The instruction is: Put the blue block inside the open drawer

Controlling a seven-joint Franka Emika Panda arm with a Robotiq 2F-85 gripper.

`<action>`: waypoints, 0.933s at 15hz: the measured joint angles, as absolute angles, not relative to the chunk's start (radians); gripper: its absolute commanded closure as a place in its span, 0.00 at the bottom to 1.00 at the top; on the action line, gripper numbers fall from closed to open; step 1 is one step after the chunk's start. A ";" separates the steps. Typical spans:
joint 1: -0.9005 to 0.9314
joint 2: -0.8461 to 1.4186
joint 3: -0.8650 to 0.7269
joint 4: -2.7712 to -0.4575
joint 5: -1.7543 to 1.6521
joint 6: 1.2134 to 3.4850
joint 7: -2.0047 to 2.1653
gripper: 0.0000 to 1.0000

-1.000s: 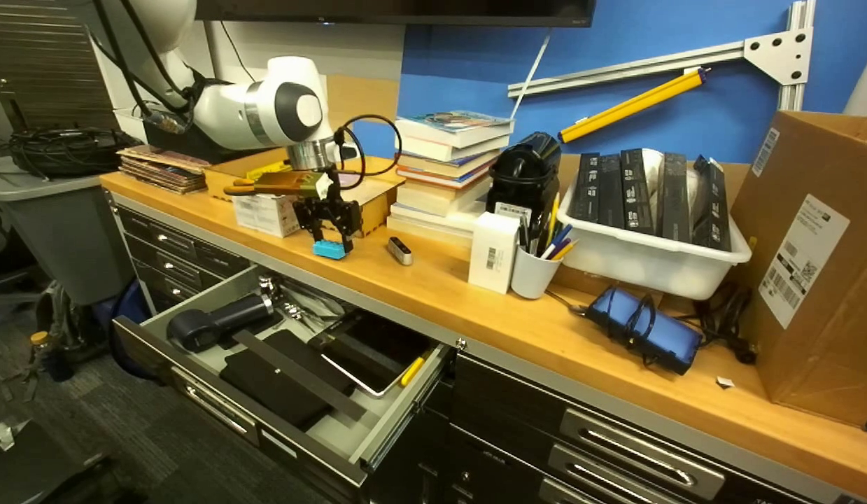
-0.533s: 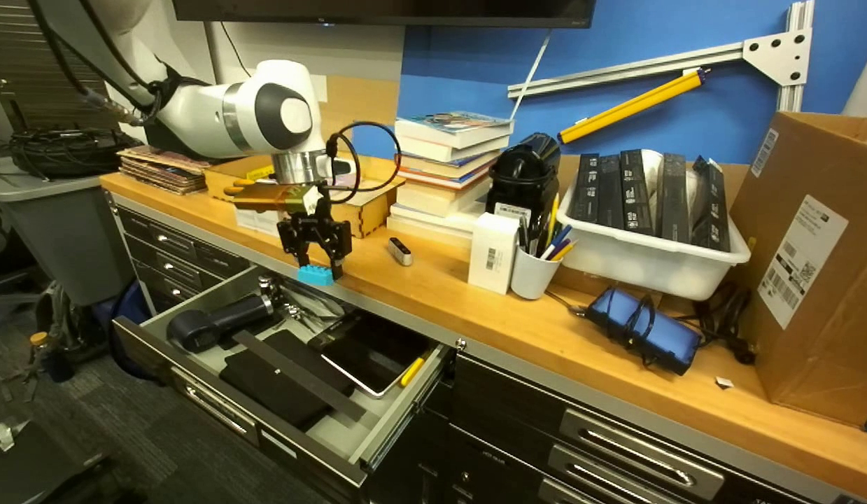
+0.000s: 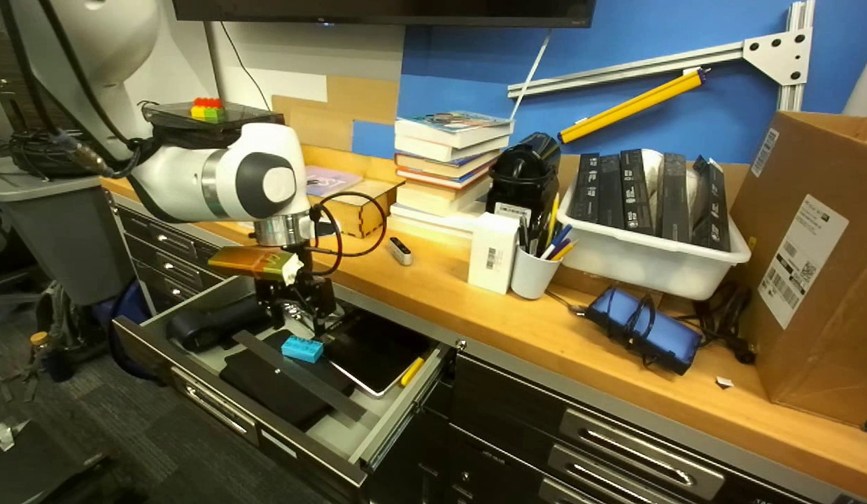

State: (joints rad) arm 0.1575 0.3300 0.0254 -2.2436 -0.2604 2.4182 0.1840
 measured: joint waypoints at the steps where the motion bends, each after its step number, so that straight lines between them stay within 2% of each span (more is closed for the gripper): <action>1: 0.156 0.329 0.025 -2.253 -0.259 2.420 0.182 0.00; 14: 0.004 0.061 -0.035 -2.604 -0.252 2.383 0.071 0.00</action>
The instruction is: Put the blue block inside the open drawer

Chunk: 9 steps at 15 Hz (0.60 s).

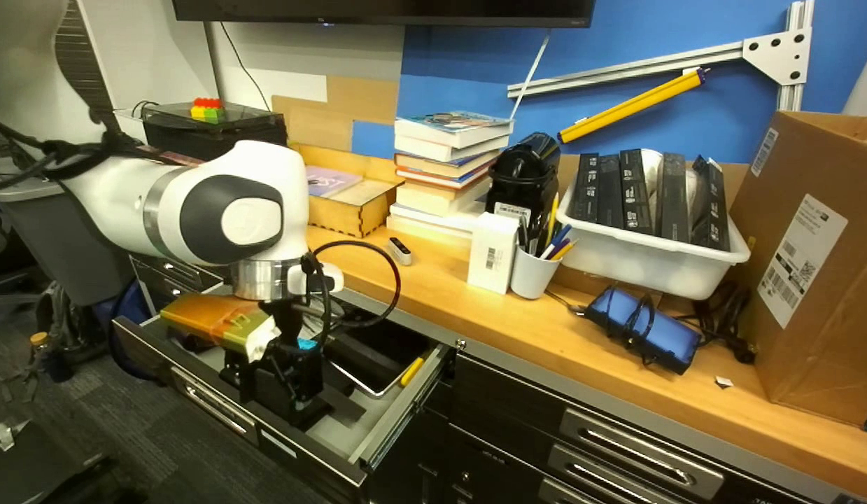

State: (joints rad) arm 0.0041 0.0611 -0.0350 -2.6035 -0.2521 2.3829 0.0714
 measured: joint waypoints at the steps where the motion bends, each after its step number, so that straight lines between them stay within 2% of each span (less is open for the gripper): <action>1: -0.007 0.050 -0.038 -2.624 -0.245 2.372 0.054 0.00; 4: -0.032 0.030 -0.046 -2.659 -0.248 2.346 0.037 0.00; 9: -0.035 0.058 -0.049 -2.665 -0.321 2.474 0.186 0.00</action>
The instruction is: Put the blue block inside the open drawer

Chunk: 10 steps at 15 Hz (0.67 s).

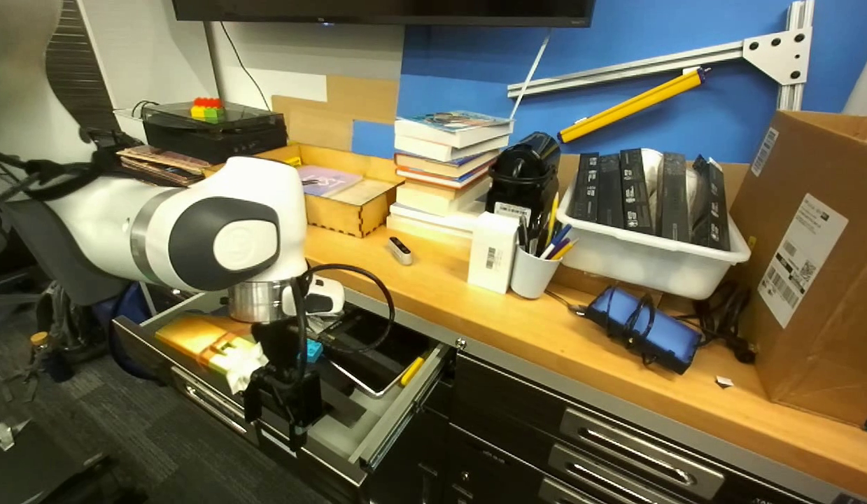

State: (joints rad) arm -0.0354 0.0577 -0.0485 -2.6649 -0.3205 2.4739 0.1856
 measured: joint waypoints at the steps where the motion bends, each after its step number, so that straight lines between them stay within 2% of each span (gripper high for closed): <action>1: -0.032 0.074 -0.047 -2.664 -0.324 2.491 0.197 0.00; 10: -0.028 0.114 -0.033 -2.661 -0.204 2.452 0.061 0.00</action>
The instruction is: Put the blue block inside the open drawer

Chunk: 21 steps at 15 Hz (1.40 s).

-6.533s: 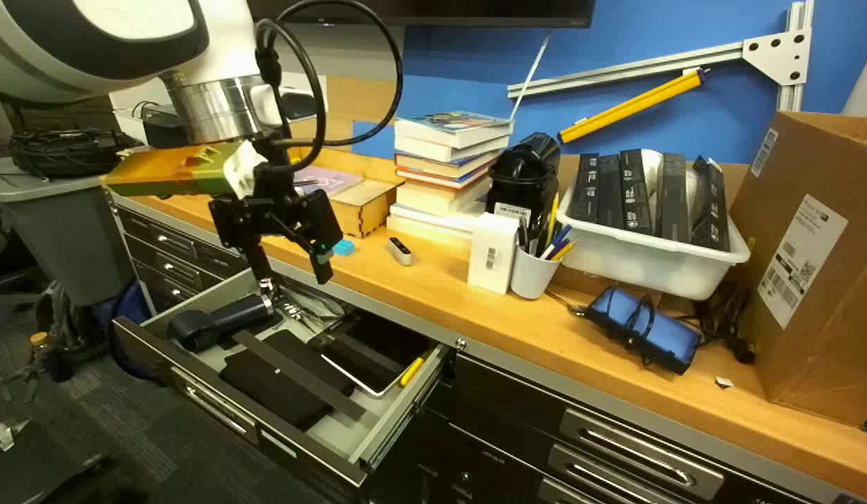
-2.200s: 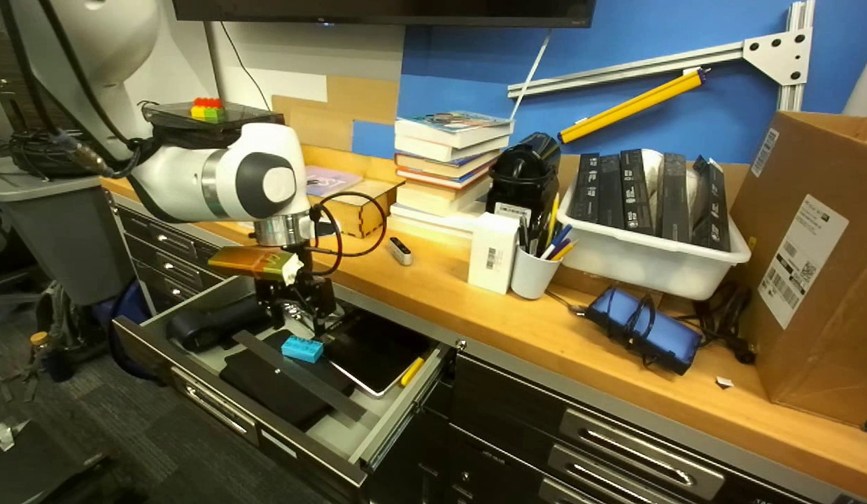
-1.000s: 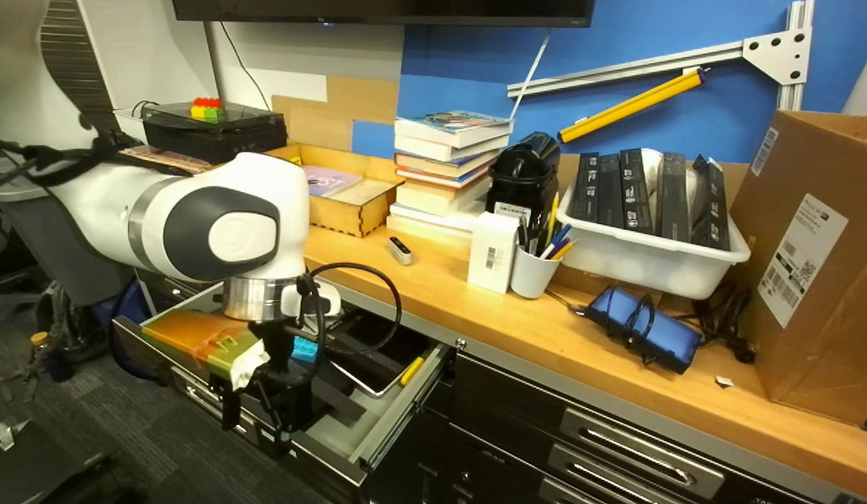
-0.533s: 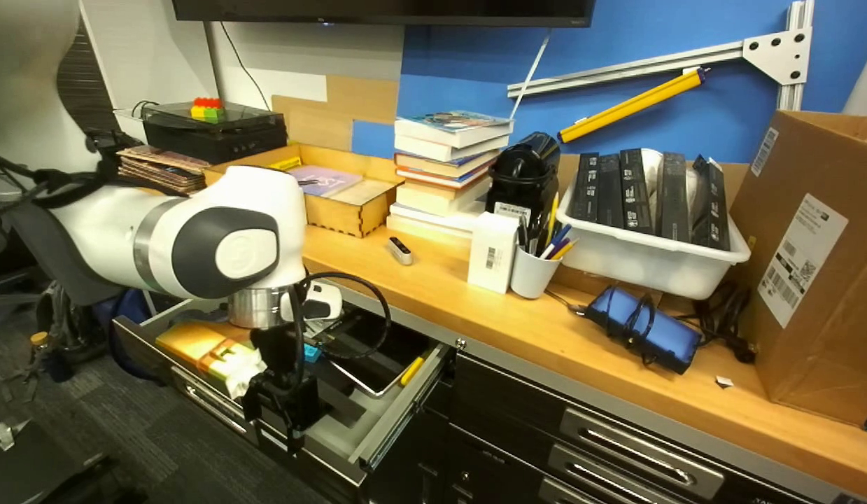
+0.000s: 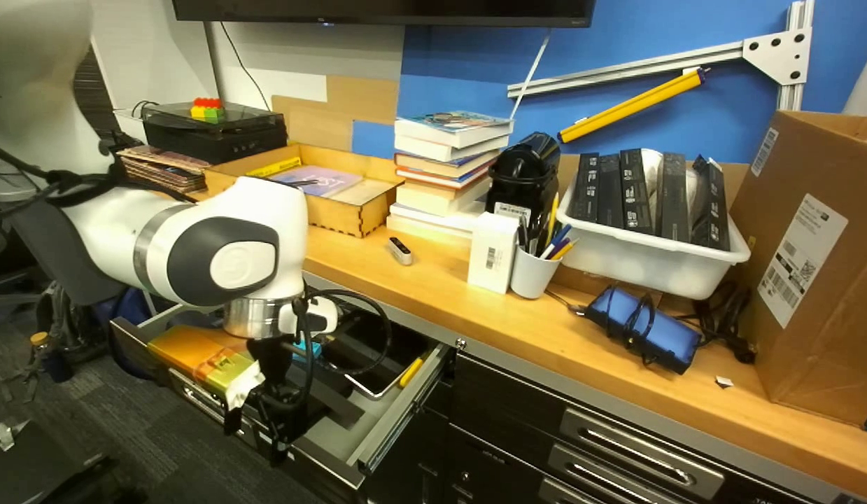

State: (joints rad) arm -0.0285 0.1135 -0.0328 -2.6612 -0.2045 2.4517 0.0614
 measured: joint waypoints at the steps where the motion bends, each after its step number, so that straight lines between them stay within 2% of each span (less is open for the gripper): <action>1: -0.029 0.111 -0.033 -2.661 -0.178 2.433 0.024 0.00; 5: -0.032 0.107 -0.039 -2.662 -0.162 2.428 -0.005 0.00; 13: 0.008 0.146 -0.042 -2.644 -0.376 2.595 0.294 0.00; 21: 0.118 0.284 -0.055 -2.437 -0.540 2.601 0.459 0.00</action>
State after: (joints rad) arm 0.1179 0.2838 -0.0548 -2.4371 -0.5400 2.6007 0.4592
